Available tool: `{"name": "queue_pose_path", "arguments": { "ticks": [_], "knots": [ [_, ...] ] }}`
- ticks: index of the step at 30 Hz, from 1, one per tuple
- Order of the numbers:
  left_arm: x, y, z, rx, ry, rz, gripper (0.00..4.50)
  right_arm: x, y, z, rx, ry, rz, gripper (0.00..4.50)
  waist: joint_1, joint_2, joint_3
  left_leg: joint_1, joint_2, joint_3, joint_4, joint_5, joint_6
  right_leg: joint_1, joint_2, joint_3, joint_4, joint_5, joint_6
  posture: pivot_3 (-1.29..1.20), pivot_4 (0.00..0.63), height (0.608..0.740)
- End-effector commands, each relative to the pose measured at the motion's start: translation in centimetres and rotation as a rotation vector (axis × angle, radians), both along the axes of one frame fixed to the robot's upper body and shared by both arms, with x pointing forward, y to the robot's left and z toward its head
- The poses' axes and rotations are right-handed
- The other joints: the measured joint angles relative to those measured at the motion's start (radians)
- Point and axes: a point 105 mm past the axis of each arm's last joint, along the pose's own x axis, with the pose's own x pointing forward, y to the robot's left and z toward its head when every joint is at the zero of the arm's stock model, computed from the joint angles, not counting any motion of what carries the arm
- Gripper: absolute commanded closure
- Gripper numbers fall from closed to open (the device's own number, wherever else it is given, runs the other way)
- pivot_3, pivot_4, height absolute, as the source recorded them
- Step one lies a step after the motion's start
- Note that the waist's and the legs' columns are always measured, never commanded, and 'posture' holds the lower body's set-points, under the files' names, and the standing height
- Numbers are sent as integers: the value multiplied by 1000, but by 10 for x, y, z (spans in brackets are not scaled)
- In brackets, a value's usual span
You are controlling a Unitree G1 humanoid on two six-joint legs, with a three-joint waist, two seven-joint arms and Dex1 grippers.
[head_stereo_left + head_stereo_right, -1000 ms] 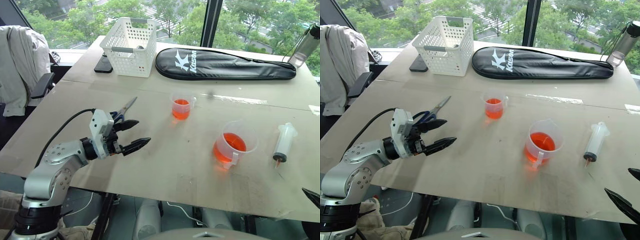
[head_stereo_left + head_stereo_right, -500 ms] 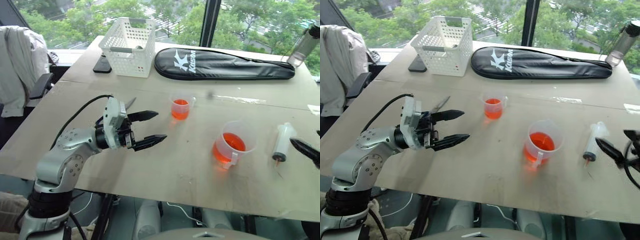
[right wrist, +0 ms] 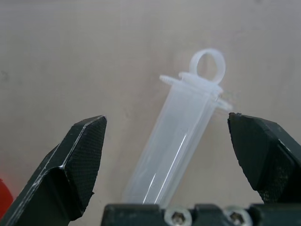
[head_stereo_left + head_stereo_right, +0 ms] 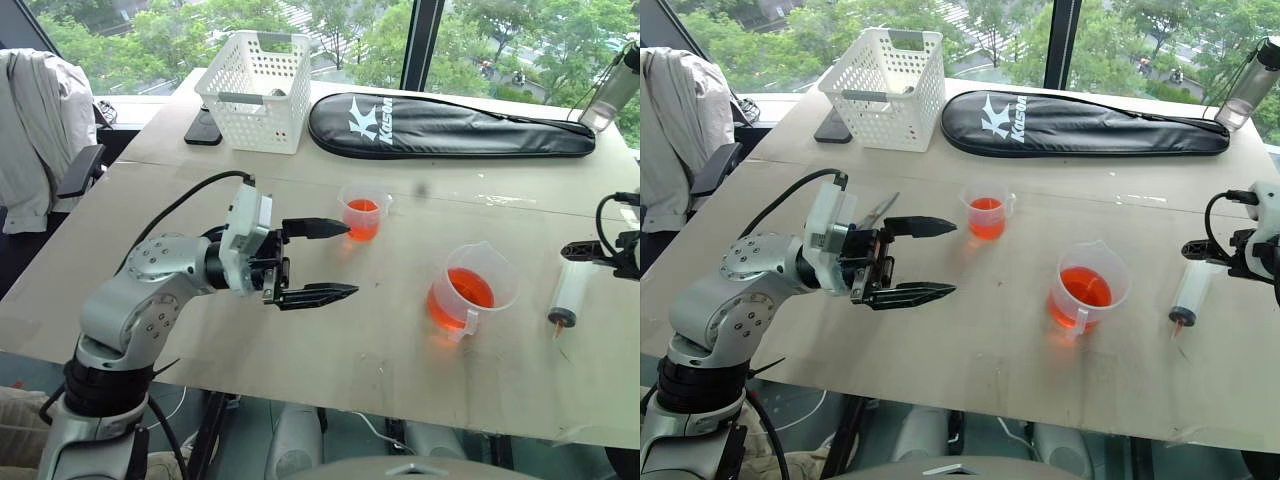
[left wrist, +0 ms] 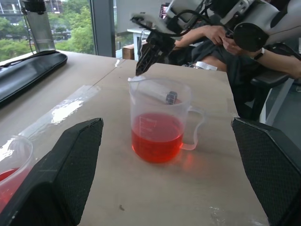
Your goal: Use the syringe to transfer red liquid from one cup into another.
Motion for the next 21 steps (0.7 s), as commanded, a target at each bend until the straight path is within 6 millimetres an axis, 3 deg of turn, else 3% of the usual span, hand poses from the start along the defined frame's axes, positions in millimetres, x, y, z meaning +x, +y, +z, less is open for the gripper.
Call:
{"name": "queue_pose_path", "arguments": {
  "ticks": [1,7,11,17,18,21],
  "knots": [
    [-9,-2,5,-1,-27,-28,53,-1,-7,3,-3,40,-32,0,1,0,0,0,0,0,0,0,0,0,0,0,0,0,0,0,150,724],
    [-13,-2,0,-6,-11,-19,53,8,-7,-5,-7,100,-64,0,-2,0,0,1,0,1,1,0,0,0,0,1,1,0,-1,0,150,724],
    [-13,-2,1,-9,-6,-13,53,15,5,-19,25,143,-49,0,-2,0,0,2,0,1,1,0,0,0,0,1,1,0,-1,0,150,724],
    [-12,1,0,-6,-5,3,0,13,10,-39,46,189,-43,2672,1,0,0,0,0,1,1,0,0,0,0,1,1,0,-1,0,150,724],
    [-12,1,0,-5,-6,6,0,12,10,-41,47,193,-43,2944,1,0,0,0,0,0,1,0,0,0,0,0,0,0,-1,0,150,724],
    [-9,1,2,-16,-2,20,0,8,7,-43,39,192,-38,2977,1,0,0,0,0,1,1,0,0,0,0,0,0,0,-1,0,150,724]
  ]
}}
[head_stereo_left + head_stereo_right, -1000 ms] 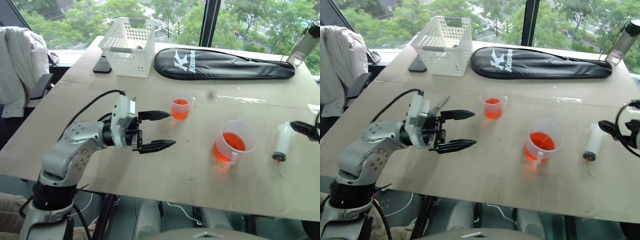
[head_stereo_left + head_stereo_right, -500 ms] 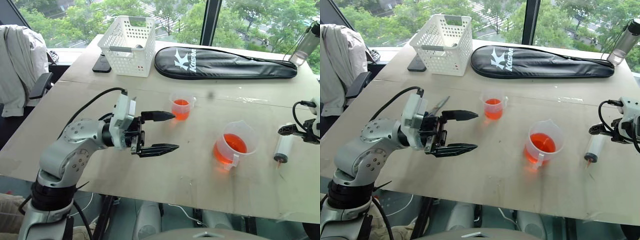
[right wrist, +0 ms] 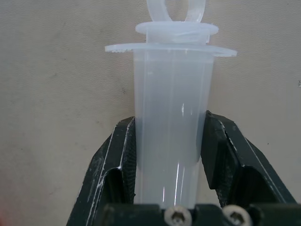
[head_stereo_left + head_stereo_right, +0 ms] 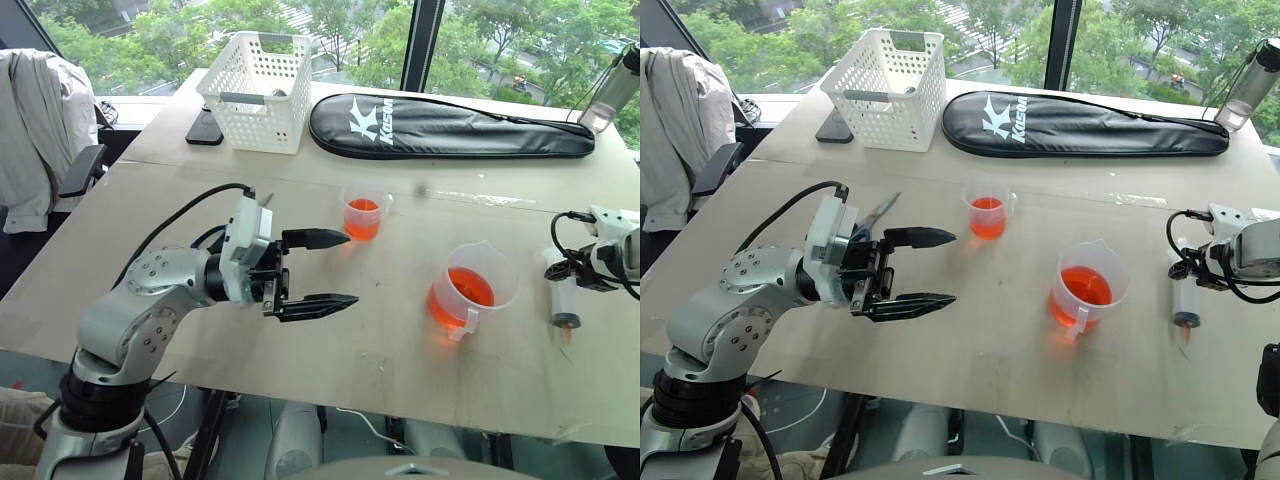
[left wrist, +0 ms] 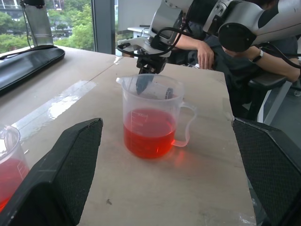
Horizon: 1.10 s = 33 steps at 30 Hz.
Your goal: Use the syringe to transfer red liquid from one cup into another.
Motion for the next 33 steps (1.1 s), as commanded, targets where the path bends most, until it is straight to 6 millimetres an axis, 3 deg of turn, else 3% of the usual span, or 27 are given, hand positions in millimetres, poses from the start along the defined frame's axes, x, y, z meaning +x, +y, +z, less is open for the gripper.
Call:
{"name": "queue_pose_path", "arguments": {
  "ticks": [1,6,10,12,15,21,25,27,33],
  "knots": [
    [-3,0,11,-18,-38,-4,0,-8,-6,-2,-10,4,0,2977,1,0,0,0,0,0,0,0,0,0,0,0,0,0,0,0,150,724],
    [11,-2,18,-53,-28,78,0,-14,-2,23,-50,-159,97,2980,10,0,0,-1,0,-2,0,0,0,0,0,-2,0,0,0,0,150,724],
    [23,-9,28,-82,8,136,0,-13,17,76,-132,-503,289,2984,10,2,1,0,0,-1,0,0,0,0,0,-1,0,0,3,0,150,724],
    [27,-11,36,-98,57,146,0,-20,33,101,-195,-595,431,2985,6,4,3,0,0,-1,0,0,0,0,0,-1,1,0,7,0,150,724],
    [38,-18,63,-162,41,135,0,-29,75,151,-157,-882,625,2986,-1,4,3,1,0,-4,0,0,0,1,1,-2,1,-1,8,0,150,724],
    [58,-38,106,-221,-82,114,0,-47,135,210,-13,-1207,841,2987,0,3,4,1,-1,-8,1,0,0,2,3,-1,1,-1,8,0,150,724],
    [73,-51,126,-235,-168,100,0,-62,163,213,123,-1367,873,2988,8,2,4,0,-3,-9,1,0,0,2,2,-2,1,2,4,0,150,724],
    [76,-55,131,-229,-208,85,0,-67,167,213,204,-1454,824,2988,12,1,4,-1,-3,-10,0,0,0,2,2,-3,-1,2,4,0,150,724],
    [81,-58,131,-208,-229,48,0,-85,176,199,155,-1606,677,2989,13,5,6,-6,-6,-13,1,0,0,-2,0,-4,0,1,6,0,150,724]
  ]
}}
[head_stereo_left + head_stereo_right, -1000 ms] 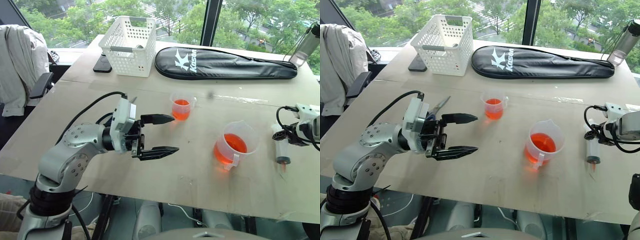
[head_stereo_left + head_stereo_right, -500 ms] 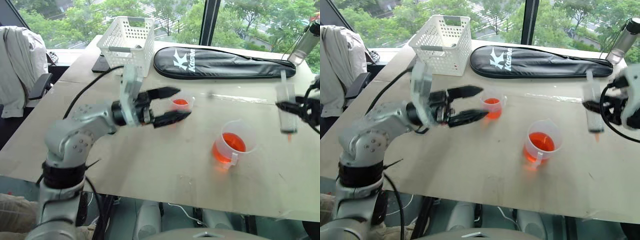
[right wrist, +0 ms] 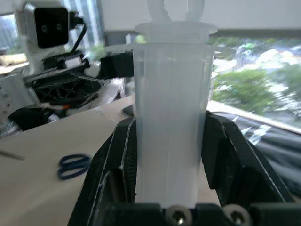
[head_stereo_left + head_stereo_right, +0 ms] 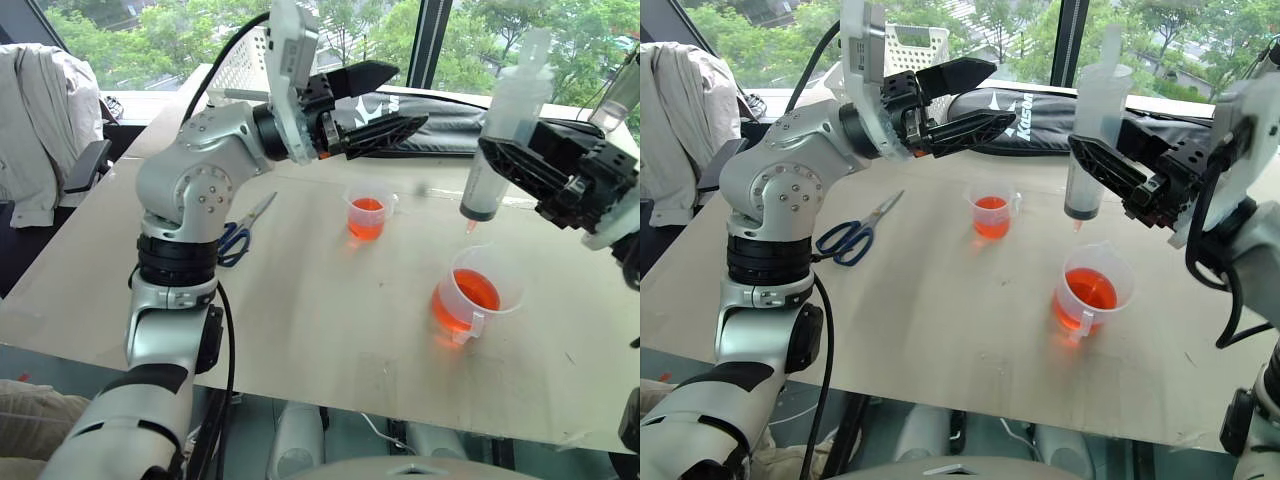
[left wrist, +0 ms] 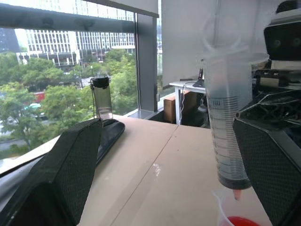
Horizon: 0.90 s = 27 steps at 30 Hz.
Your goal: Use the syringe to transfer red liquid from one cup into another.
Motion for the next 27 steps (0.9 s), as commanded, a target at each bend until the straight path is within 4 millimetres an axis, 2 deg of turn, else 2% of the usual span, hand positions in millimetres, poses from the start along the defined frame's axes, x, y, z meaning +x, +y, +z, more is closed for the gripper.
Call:
{"name": "queue_pose_path", "arguments": {
  "ticks": [1,8,16,27],
  "knots": [
    [-7,-5,6,20,-64,-47,0,-19,0,9,23,-149,-77,2989,0,1,0,0,0,0,0,0,0,0,0,0,0,0,0,0,150,724],
    [-9,-14,5,50,-75,-128,0,-30,-17,-7,76,-110,-175,3006,-2,1,0,1,-2,-3,2,0,0,2,0,0,2,0,0,0,150,724],
    [-11,-39,8,113,-179,-247,0,-33,-23,-54,34,-6,-218,3006,5,1,0,2,-6,-8,2,0,0,5,0,1,2,0,0,0,150,724],
    [-7,-77,1,182,-305,-321,0,-31,-20,-71,2,-5,-192,3006,0,1,0,2,-8,-11,3,0,0,5,0,2,2,-3,-3,0,150,724]
  ]
}}
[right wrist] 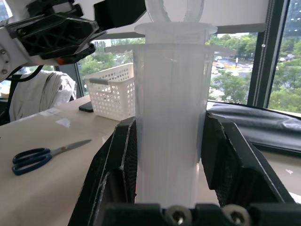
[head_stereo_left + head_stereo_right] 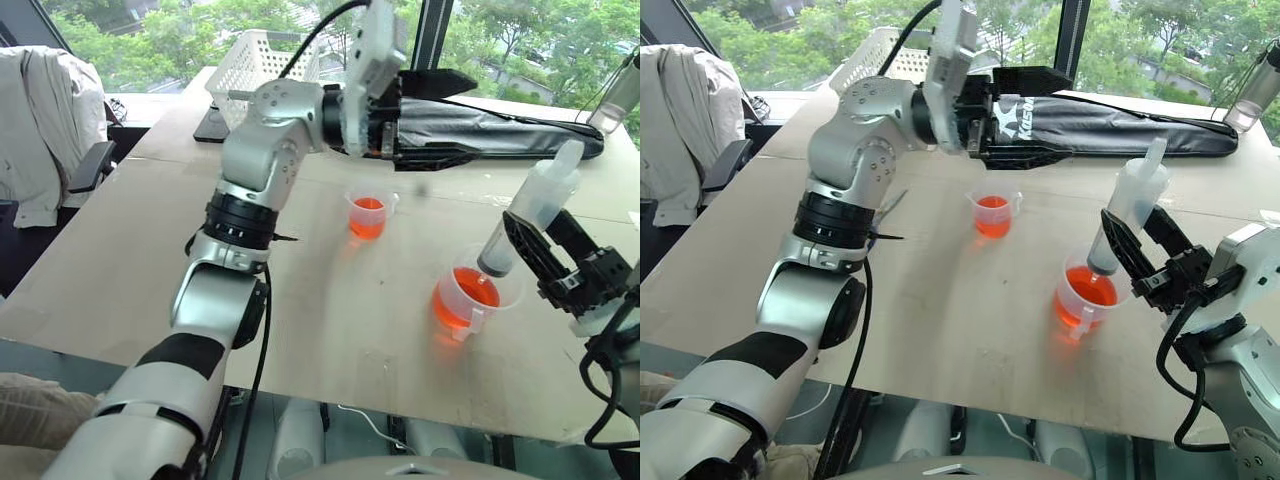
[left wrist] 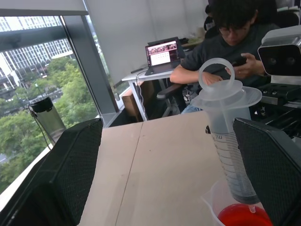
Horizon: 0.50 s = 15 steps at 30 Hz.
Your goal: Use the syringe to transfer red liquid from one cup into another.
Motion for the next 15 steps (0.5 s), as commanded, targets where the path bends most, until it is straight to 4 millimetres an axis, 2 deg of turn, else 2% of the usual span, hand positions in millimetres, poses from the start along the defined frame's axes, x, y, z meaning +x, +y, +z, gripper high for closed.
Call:
{"name": "queue_pose_path", "arguments": {
  "ticks": [1,8,15],
  "knots": [
    [-5,-12,7,3,-93,-29,0,-3,4,1,-31,-37,19,3006,0,0,0,0,0,0,0,0,0,0,0,0,0,0,0,0,150,724],
    [-1,-34,4,5,-134,-27,0,4,6,-11,-105,-39,15,3006,2,0,0,0,0,0,0,0,0,0,0,0,0,-2,3,0,150,724],
    [-2,-46,-4,30,-170,-36,0,6,10,-15,-126,-51,11,3007,2,0,0,0,0,-1,0,0,0,0,0,0,0,-2,4,0,150,724]
  ]
}}
